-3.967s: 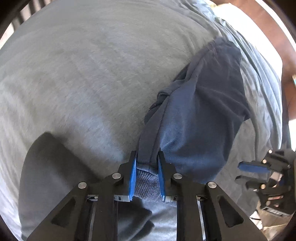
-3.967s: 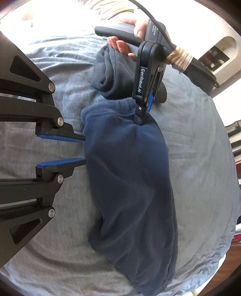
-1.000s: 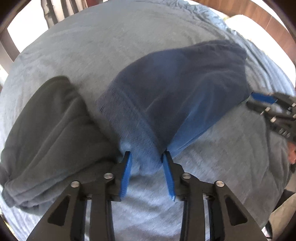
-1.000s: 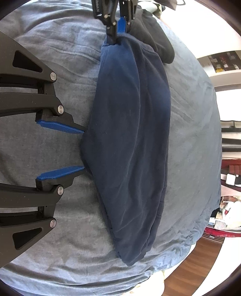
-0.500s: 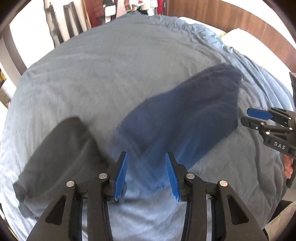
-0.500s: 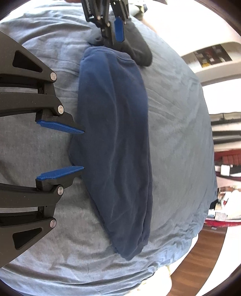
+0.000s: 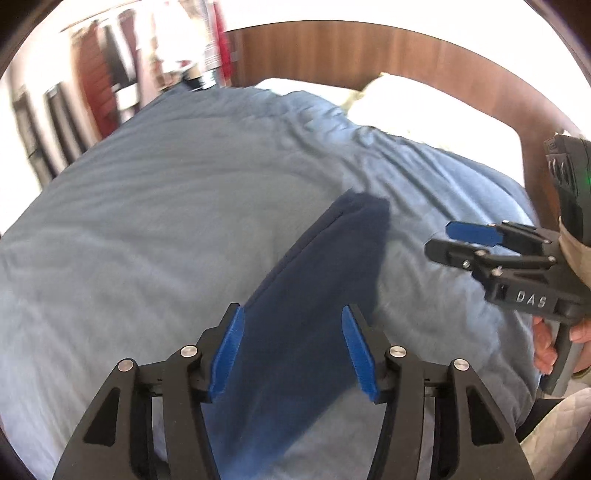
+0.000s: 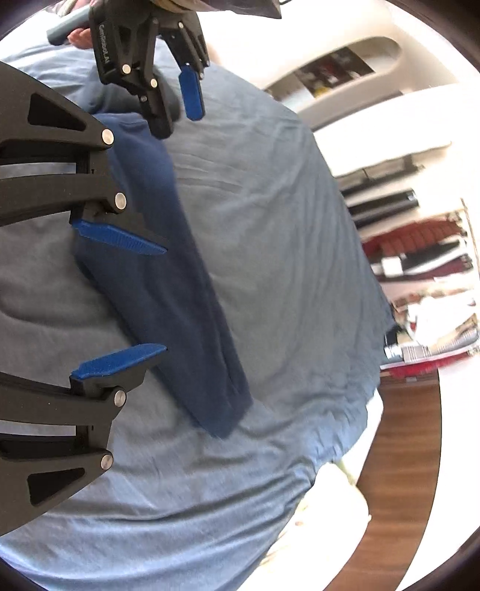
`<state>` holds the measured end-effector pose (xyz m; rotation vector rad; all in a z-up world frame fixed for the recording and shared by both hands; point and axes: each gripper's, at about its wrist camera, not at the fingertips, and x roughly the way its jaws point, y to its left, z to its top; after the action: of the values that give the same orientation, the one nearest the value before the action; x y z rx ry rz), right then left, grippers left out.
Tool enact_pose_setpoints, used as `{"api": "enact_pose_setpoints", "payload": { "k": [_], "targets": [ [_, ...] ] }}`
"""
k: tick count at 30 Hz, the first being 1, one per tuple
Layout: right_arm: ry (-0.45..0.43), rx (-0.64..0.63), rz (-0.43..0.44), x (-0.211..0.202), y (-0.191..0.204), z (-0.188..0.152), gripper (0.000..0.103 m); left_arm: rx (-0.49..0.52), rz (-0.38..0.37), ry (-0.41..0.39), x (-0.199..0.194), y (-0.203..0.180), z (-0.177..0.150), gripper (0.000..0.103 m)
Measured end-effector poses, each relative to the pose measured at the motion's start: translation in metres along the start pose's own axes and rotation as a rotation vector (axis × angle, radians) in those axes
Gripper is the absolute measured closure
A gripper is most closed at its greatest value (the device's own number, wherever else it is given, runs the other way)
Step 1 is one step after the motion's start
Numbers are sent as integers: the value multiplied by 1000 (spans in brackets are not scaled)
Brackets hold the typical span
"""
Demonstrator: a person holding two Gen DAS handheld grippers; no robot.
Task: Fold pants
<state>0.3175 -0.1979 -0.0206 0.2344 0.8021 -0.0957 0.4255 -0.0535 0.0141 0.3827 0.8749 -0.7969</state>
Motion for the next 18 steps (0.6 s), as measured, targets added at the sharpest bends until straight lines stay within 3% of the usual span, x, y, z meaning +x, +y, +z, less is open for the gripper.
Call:
{"api": "enact_pose_setpoints", "payload": {
  "k": [5,9,14,18],
  "targets": [
    [-39,106,-38,2,-39,17,51,59,-98,9,33,-14,57,48],
    [-75,209,-77,4,-76,28,51,121,-125,30,63,-27,98,48],
    [-82,284,-92,17,-112,39,51,192,-166,43,98,-41,135,48],
    [-100,368,-103,33,-138,44,51,298,-245,100,144,-55,165,48]
  ]
}}
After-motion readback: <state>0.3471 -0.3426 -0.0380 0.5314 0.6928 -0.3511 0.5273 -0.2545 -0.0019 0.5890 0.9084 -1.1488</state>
